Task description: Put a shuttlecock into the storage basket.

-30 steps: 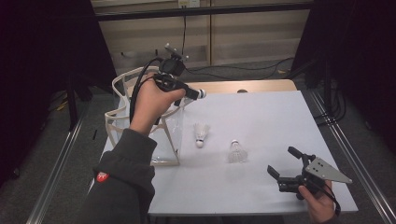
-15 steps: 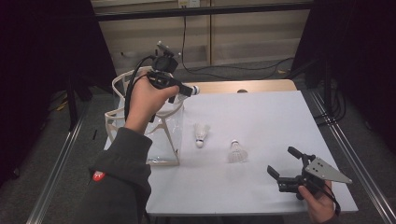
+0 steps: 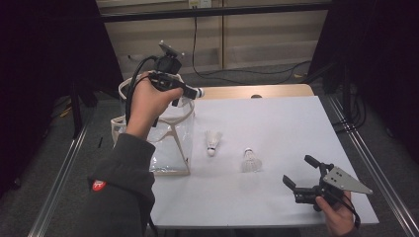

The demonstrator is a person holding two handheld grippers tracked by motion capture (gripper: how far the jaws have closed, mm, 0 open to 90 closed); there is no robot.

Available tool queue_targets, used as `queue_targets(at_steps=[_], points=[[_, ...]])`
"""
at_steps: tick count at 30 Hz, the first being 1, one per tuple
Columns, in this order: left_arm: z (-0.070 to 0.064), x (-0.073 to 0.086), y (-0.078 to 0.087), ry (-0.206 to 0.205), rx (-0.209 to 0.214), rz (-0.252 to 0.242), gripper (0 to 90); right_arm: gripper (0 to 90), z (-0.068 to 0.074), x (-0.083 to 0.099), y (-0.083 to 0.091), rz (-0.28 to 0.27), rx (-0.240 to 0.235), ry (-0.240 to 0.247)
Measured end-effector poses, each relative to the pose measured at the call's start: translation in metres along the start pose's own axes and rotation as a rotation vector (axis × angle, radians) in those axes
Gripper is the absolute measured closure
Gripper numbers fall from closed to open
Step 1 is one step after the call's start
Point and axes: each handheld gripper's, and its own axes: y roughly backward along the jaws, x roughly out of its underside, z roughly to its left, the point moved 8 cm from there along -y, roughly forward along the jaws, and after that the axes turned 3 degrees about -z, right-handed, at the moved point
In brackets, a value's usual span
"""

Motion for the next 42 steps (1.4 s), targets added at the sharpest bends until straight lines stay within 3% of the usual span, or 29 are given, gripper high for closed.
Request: queue_targets(at_steps=[25, 42], points=[[0.018, 0.000, 0.007, 0.004, -0.045, -0.001, 88.9, 0.0, 0.000, 0.000, 0.000, 0.001, -0.002, -0.004], [0.038, 0.002, 0.012, 0.034, -0.086, -0.012, 88.9, 0.0, 0.000, 0.000, 0.000, 0.000, 0.000, 0.000]])
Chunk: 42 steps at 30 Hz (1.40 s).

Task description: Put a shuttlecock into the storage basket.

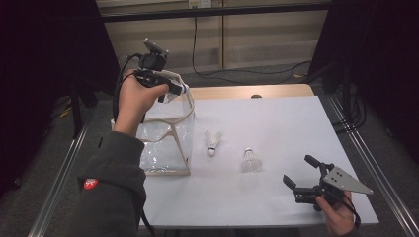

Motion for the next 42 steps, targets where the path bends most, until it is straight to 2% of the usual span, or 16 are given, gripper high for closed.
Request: queue_targets(at_steps=[15, 27, 42], points=[[0.018, 0.003, -0.001, 0.029, -0.040, -0.007, 88.9, 0.0, 0.000, 0.000, 0.000, -0.003, -0.002, -0.003], [0.029, 0.003, -0.006, 0.032, -0.072, 0.002, 88.9, 0.0, 0.001, 0.000, 0.000, 0.001, -0.003, 0.002], [0.037, 0.004, -0.012, 0.043, -0.078, 0.001, 88.8, 0.0, 0.000, 0.000, 0.000, 0.000, -0.002, 0.002]])
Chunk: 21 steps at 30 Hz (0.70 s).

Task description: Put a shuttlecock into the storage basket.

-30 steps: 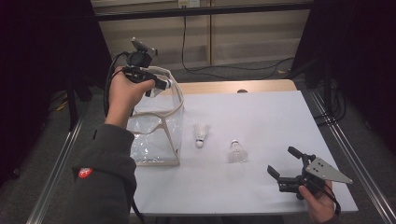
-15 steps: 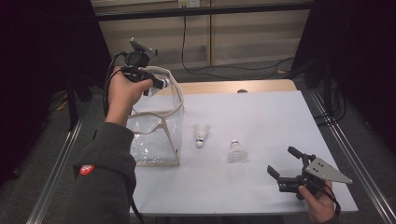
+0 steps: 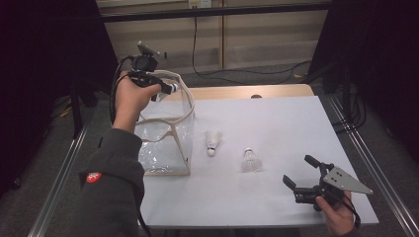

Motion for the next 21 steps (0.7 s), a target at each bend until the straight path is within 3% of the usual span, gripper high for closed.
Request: queue_targets(at_steps=[21], points=[[0.017, 0.005, -0.009, 0.019, -0.035, 0.009, 88.7, 0.0, -0.001, 0.000, 0.000, 0.003, 0.001, -0.001]])
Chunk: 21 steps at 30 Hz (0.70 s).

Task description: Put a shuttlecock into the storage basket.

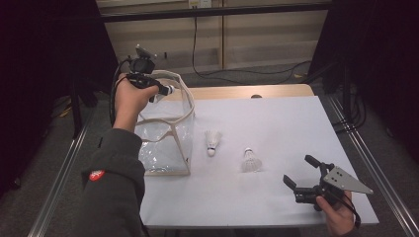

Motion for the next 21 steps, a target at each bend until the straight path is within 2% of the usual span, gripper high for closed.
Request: queue_targets(at_steps=[15, 21], points=[[0.012, 0.004, -0.007, 0.031, -0.022, 0.000, 88.4, 0.0, 0.000, 0.000, 0.000, -0.001, -0.001, -0.002], [0.013, 0.005, -0.010, 0.027, -0.022, 0.005, 88.2, 0.0, -0.001, 0.000, 0.000, -0.002, 0.002, -0.008]])
